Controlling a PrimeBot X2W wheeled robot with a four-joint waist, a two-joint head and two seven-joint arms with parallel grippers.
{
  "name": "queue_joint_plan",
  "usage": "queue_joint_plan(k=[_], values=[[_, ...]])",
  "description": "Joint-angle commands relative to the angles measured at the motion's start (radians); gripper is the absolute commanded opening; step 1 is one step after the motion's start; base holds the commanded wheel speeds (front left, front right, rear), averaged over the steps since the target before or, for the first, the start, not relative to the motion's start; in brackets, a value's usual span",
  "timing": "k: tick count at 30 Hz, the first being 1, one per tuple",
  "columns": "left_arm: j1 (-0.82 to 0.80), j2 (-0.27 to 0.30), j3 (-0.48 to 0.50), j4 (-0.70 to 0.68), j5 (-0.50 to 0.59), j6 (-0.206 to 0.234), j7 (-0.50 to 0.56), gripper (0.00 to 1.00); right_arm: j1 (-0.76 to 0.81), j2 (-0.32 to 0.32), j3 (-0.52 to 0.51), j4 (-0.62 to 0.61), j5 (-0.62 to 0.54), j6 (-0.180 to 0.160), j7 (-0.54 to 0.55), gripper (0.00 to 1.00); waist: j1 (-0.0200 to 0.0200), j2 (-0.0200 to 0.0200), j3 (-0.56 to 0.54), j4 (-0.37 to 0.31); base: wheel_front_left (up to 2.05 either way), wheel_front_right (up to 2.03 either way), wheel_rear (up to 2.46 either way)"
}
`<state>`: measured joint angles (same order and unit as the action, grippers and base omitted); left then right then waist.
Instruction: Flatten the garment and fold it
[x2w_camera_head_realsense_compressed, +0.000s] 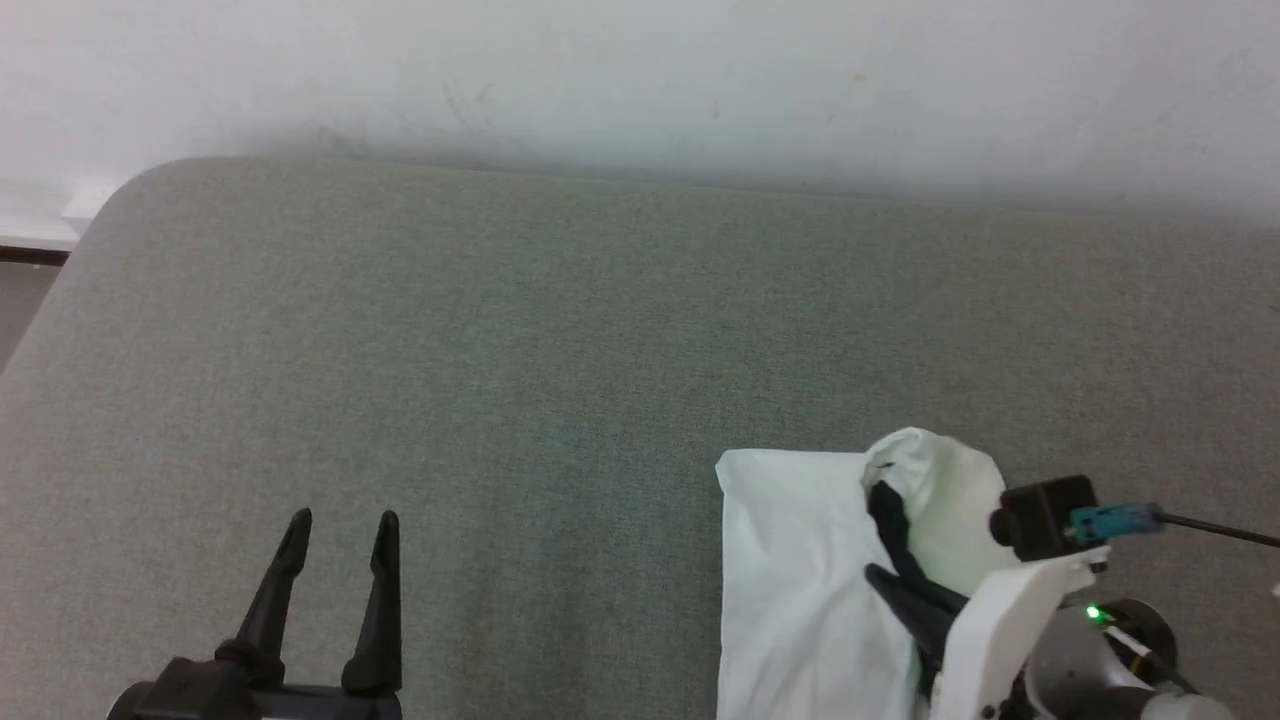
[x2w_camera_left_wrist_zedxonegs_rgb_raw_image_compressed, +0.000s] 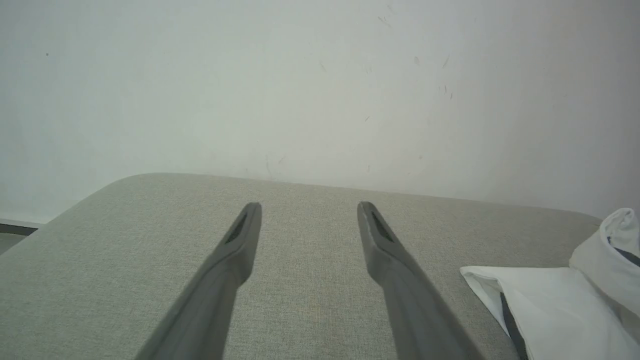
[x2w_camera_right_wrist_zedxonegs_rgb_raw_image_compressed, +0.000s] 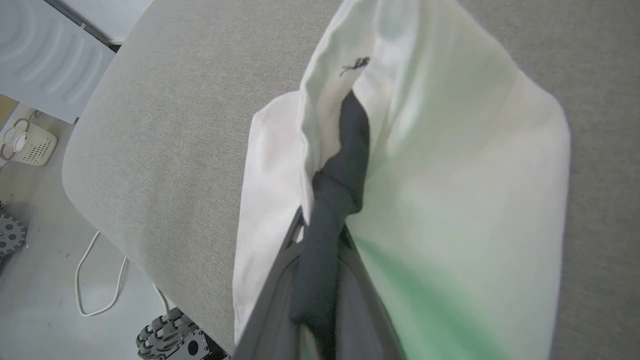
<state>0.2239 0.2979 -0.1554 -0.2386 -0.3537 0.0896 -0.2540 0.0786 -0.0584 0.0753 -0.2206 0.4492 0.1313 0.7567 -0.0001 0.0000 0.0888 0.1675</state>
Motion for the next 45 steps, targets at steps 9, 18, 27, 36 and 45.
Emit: queue_joint_plan(k=[9,18,27,36,45], values=[[0.000,-0.006,-0.014,0.017,-0.015,-0.009,0.006,1.00,-0.087,0.007,0.102,0.097,-0.002,-0.001,-0.034,0.00,0.0001,0.0000,-0.009,0.034,0.00,0.00,0.00],[-0.005,-0.007,-0.023,0.023,-0.022,-0.007,0.010,1.00,-0.190,0.008,0.180,0.349,0.003,-0.001,-0.154,0.00,0.0001,0.0000,-0.010,0.044,0.00,0.00,0.00],[-0.012,-0.003,-0.031,0.028,-0.027,-0.007,0.018,1.00,-0.299,0.008,0.255,0.673,0.051,-0.001,-0.326,0.75,0.0001,0.0000,-0.020,0.045,0.00,0.00,0.00],[-0.003,0.004,-0.028,0.014,-0.030,0.002,0.022,1.00,-0.333,0.008,0.198,0.571,0.038,-0.001,-0.370,1.00,0.0001,0.0000,-0.009,0.030,0.00,0.00,0.00],[-0.009,0.004,-0.028,0.006,-0.036,0.003,0.018,1.00,-0.042,-0.001,-0.174,0.193,-0.120,-0.001,-0.176,1.00,0.0001,0.0000,0.032,0.003,0.00,0.00,0.00]])
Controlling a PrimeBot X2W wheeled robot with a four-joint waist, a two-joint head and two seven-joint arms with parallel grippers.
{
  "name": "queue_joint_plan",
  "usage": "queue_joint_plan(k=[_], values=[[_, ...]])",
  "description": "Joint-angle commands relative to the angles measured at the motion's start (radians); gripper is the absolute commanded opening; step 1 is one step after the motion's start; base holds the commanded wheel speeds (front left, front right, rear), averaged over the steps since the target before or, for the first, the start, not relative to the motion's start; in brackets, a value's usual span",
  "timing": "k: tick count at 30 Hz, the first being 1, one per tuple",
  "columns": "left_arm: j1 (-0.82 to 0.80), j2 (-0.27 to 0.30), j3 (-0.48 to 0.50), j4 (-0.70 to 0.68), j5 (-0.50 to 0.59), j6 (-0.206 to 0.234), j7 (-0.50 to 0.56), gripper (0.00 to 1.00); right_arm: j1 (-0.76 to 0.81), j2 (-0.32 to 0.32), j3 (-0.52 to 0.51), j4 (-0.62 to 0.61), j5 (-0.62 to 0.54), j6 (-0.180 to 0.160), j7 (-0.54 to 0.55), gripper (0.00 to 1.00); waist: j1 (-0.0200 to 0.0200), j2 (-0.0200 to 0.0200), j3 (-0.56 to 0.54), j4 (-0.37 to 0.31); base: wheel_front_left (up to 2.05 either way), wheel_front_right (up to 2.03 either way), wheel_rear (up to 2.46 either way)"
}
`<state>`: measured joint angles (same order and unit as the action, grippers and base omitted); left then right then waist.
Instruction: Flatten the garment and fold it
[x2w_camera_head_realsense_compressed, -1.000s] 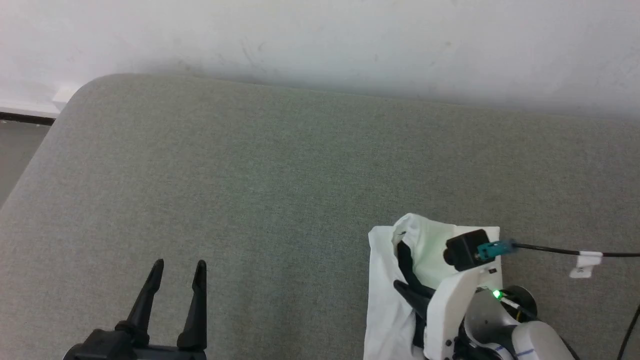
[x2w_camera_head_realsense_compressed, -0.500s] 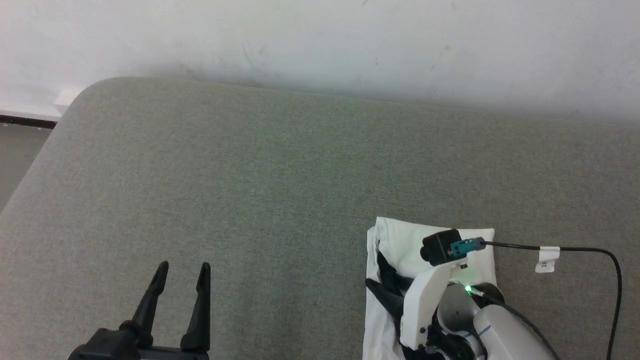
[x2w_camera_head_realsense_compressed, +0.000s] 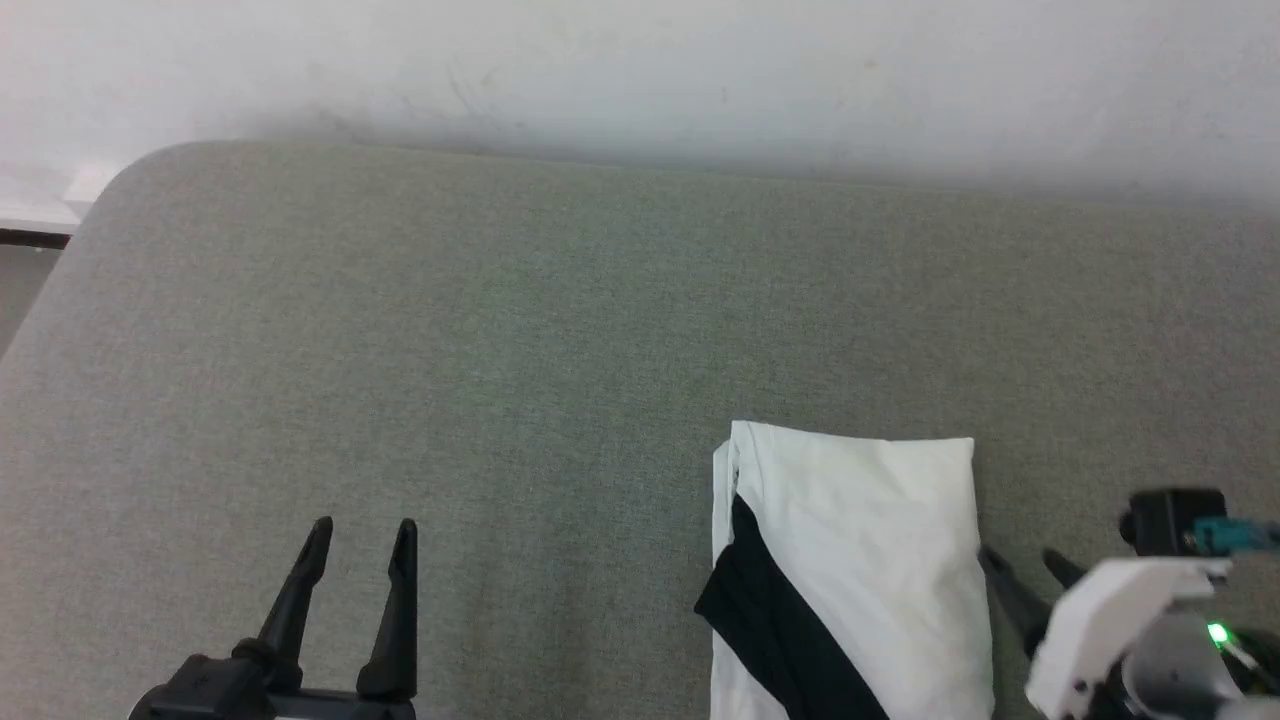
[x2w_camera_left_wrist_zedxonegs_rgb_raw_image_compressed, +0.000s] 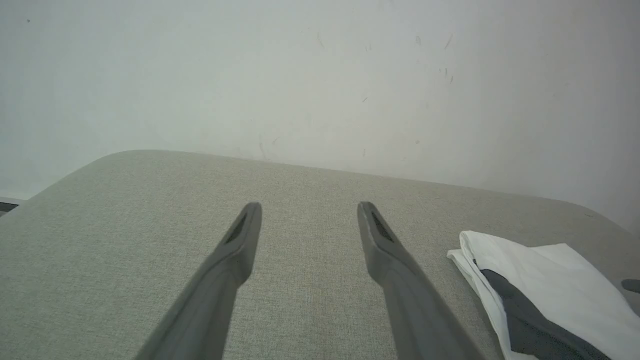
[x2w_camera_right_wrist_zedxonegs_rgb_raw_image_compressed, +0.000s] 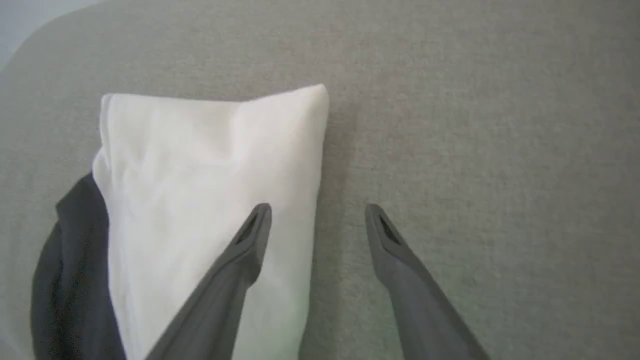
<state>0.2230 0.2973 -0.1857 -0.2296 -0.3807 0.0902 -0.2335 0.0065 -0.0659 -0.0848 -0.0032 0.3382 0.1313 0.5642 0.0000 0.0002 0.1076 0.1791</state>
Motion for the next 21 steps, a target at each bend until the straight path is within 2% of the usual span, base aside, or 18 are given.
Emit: queue_joint_plan(k=[1,7,21], values=[[-0.011,0.005,0.003,-0.003,-0.010,0.001,-0.003,1.00,0.060,0.009,-0.031,-0.053,-0.017,-0.001,0.037,1.00,0.0000,-0.0002,0.019,-0.010,0.00,0.00,0.00],[-0.024,0.009,0.005,0.001,-0.014,-0.004,-0.006,1.00,0.137,0.015,-0.050,-0.114,0.015,-0.001,0.086,1.00,0.0000,-0.0002,0.038,-0.013,0.00,0.00,0.00],[-0.047,0.017,-0.008,0.013,-0.023,-0.012,0.002,1.00,0.094,0.015,0.025,-0.043,0.081,-0.001,0.095,1.00,0.0000,-0.0002,0.065,0.026,0.00,0.00,0.00]])
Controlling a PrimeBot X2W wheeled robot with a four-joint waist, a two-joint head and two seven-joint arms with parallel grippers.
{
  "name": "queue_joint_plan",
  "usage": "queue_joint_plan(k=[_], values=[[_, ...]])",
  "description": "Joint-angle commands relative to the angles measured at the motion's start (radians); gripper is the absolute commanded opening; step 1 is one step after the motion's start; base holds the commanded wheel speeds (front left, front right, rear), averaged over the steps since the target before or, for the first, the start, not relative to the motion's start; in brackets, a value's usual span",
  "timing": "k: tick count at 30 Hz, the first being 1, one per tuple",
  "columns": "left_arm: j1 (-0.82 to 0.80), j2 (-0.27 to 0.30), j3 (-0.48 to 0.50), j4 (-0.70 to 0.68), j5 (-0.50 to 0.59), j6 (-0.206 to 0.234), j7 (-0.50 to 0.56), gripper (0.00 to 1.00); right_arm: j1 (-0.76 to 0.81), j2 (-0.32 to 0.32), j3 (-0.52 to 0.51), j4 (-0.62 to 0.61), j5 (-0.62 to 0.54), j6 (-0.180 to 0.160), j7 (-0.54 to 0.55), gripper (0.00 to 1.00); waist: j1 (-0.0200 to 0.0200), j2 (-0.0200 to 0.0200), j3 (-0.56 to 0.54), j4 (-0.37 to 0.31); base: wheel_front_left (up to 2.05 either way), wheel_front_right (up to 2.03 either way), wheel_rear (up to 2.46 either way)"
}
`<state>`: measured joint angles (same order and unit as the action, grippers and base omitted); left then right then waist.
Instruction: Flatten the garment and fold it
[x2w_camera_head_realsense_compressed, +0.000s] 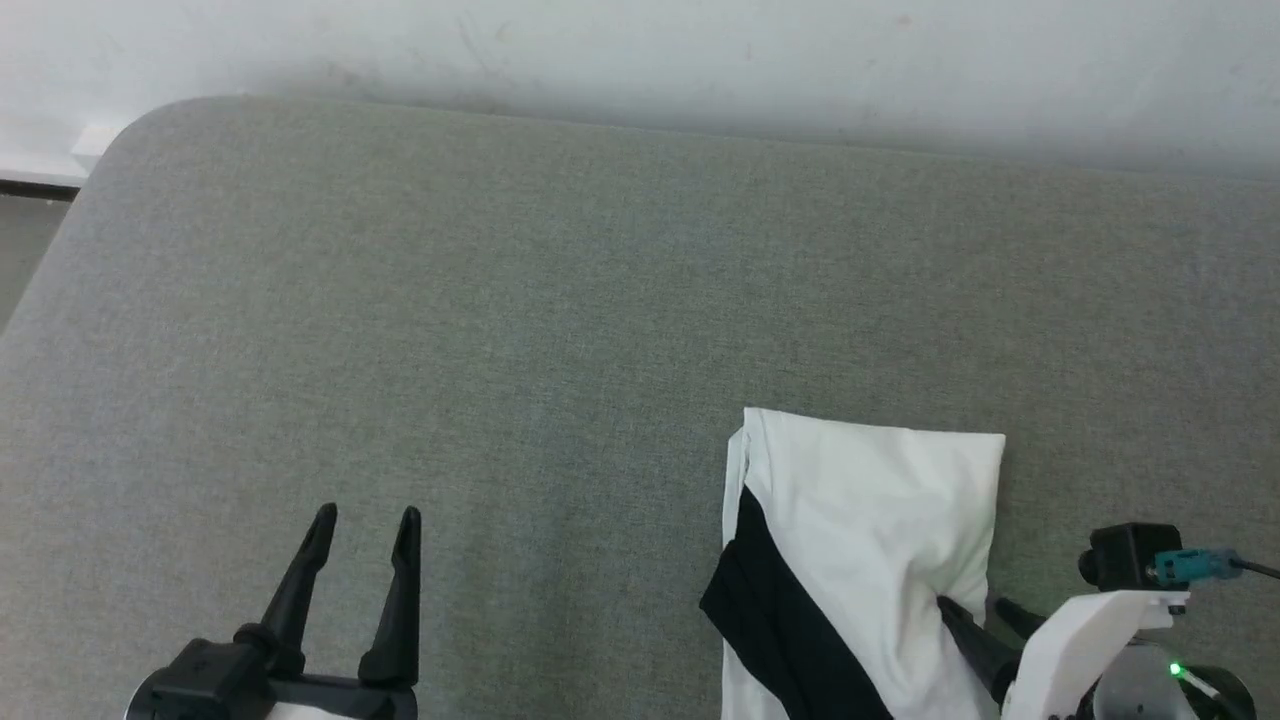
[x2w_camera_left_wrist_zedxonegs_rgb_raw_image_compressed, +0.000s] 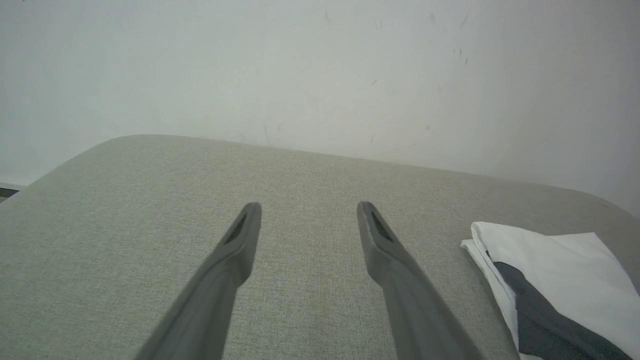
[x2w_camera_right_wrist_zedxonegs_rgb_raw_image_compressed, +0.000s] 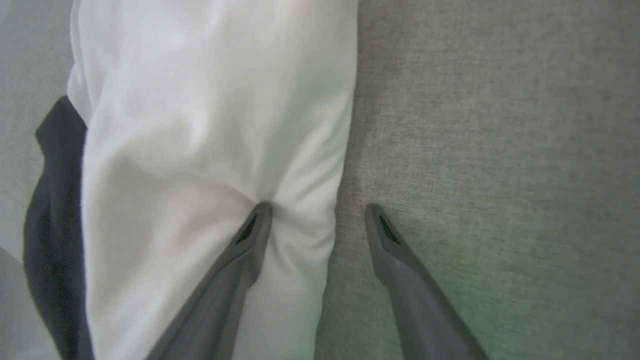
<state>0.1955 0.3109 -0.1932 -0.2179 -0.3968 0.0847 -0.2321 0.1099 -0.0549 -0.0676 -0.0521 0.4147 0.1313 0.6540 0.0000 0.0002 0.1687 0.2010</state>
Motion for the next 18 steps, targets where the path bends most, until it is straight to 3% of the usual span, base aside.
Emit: queue_joint_plan(k=[1,5,6,7,8,13,18], values=[[-0.021,0.004,-0.001,0.002,-0.007,-0.007,0.001,1.00,-0.014,0.005,0.013,0.014,0.008,-0.001,0.010,1.00,0.0000,-0.0002,0.005,0.005,0.00,0.00,0.00],[-0.027,0.005,-0.004,0.007,-0.011,-0.009,0.002,1.00,-0.033,0.005,0.031,0.057,0.011,-0.001,0.042,1.00,0.0000,-0.0002,0.009,0.009,0.00,0.00,0.00],[-0.028,0.005,-0.005,0.009,-0.012,-0.009,0.003,1.00,-0.039,0.005,0.032,0.071,0.013,-0.001,0.046,0.82,0.0000,-0.0002,0.008,0.009,0.00,0.00,0.00],[-0.029,0.006,-0.007,0.010,-0.012,-0.009,0.004,1.00,-0.046,0.005,0.031,0.085,0.015,-0.001,0.047,0.29,0.0000,-0.0002,0.006,0.008,0.00,0.00,0.00],[-0.030,0.006,-0.008,0.012,-0.013,-0.010,0.006,1.00,-0.054,0.005,0.032,0.102,0.017,-0.001,0.047,0.00,0.0000,-0.0002,0.003,0.007,0.00,0.00,0.00],[-0.030,0.014,-0.011,0.013,-0.013,-0.010,0.014,1.00,-0.090,0.005,0.030,0.169,-0.006,-0.001,0.010,0.00,0.0000,-0.0002,-0.016,-0.004,0.00,0.00,0.00],[-0.021,0.022,-0.010,0.001,-0.012,-0.005,0.017,1.00,-0.130,0.005,0.021,0.156,-0.052,-0.001,-0.030,0.00,0.0000,-0.0002,-0.029,-0.034,0.00,0.00,0.00]])
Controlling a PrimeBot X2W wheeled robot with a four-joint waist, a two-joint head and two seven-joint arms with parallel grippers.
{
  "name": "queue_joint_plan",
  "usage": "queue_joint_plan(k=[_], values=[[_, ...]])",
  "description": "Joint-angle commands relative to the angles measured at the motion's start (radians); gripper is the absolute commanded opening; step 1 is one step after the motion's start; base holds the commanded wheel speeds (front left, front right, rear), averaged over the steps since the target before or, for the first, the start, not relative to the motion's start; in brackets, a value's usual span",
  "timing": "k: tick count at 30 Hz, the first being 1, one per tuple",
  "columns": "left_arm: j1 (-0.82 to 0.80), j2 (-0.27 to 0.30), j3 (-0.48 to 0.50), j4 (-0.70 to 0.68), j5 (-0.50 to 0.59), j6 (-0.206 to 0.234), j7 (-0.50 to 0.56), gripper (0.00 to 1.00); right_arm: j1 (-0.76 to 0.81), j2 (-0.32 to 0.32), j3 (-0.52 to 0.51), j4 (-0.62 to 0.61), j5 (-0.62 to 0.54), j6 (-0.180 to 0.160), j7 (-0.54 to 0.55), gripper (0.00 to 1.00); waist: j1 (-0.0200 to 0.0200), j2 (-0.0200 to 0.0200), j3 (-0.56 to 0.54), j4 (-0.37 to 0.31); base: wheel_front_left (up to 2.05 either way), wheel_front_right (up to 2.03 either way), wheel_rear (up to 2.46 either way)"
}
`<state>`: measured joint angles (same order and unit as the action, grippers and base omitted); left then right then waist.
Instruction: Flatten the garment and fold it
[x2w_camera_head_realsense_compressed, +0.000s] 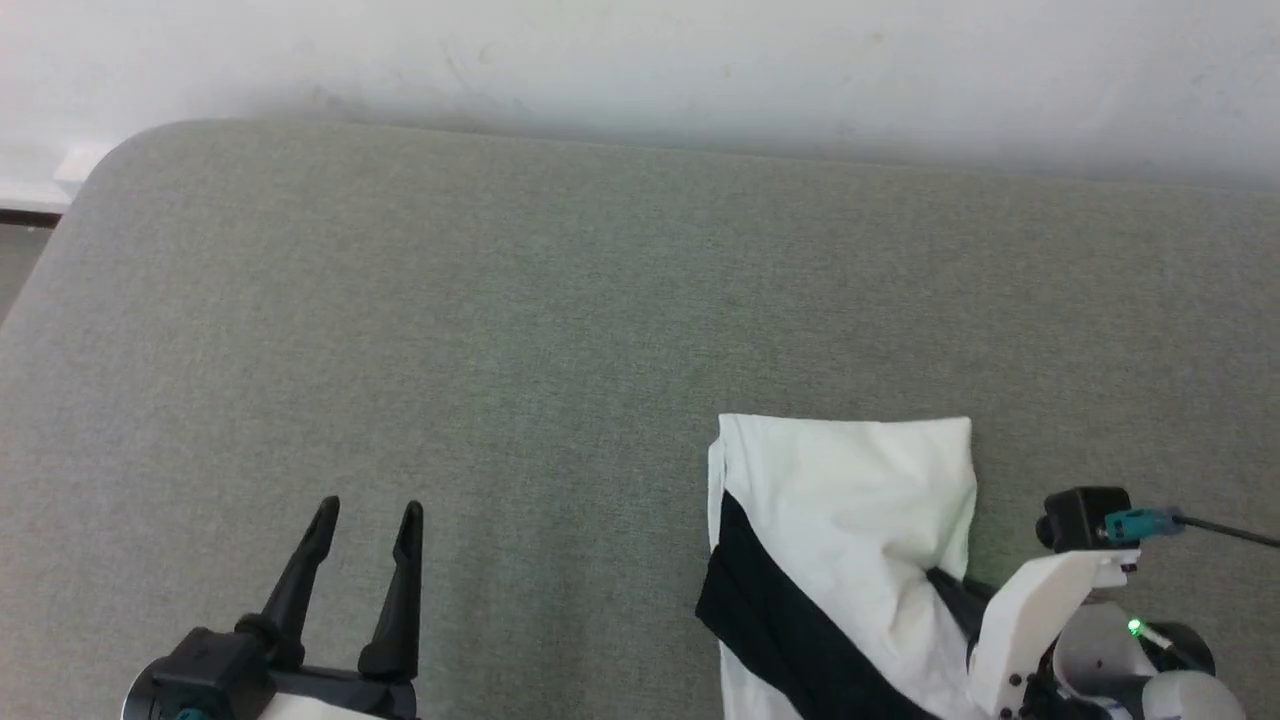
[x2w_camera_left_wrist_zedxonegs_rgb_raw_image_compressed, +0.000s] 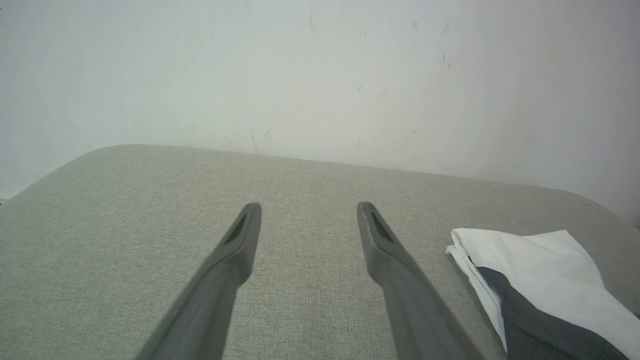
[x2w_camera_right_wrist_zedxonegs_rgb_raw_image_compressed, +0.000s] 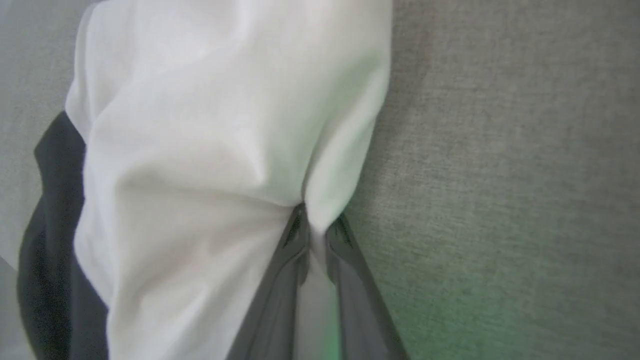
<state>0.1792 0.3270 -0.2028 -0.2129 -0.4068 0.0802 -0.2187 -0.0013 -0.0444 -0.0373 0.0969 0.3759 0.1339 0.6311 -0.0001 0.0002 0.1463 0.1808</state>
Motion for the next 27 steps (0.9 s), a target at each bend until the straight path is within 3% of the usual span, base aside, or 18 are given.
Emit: queue_joint_plan(k=[1,4,8,16,27], values=[[-0.004,0.008,-0.001,-0.008,-0.001,-0.001,0.004,1.00,-0.029,-0.006,-0.015,-0.002,-0.026,-0.003,-0.009,0.00,0.0001,-0.0002,-0.007,-0.023,0.00,0.00,0.00],[-0.006,0.012,-0.005,-0.020,0.001,-0.002,0.007,1.00,-0.060,-0.009,-0.035,-0.036,-0.079,-0.003,0.004,0.00,0.0001,-0.0002,-0.007,-0.049,0.00,0.00,0.00],[-0.018,0.016,-0.007,-0.035,0.001,-0.002,0.013,1.00,-0.106,-0.062,-0.045,-0.079,-0.126,-0.003,0.052,0.00,0.0001,-0.0002,0.003,-0.090,0.00,0.00,0.00],[-0.062,0.035,0.000,-0.060,0.012,-0.002,0.018,1.00,-0.219,-0.235,-0.053,-0.105,-0.173,-0.003,0.147,0.00,0.0001,-0.0002,0.068,-0.171,0.00,0.00,0.00],[-0.184,0.070,0.012,-0.101,0.025,-0.023,0.028,1.00,-0.390,-0.456,-0.066,-0.079,-0.213,-0.003,0.162,0.00,0.0001,-0.0002,0.250,-0.223,0.00,0.00,0.00]])
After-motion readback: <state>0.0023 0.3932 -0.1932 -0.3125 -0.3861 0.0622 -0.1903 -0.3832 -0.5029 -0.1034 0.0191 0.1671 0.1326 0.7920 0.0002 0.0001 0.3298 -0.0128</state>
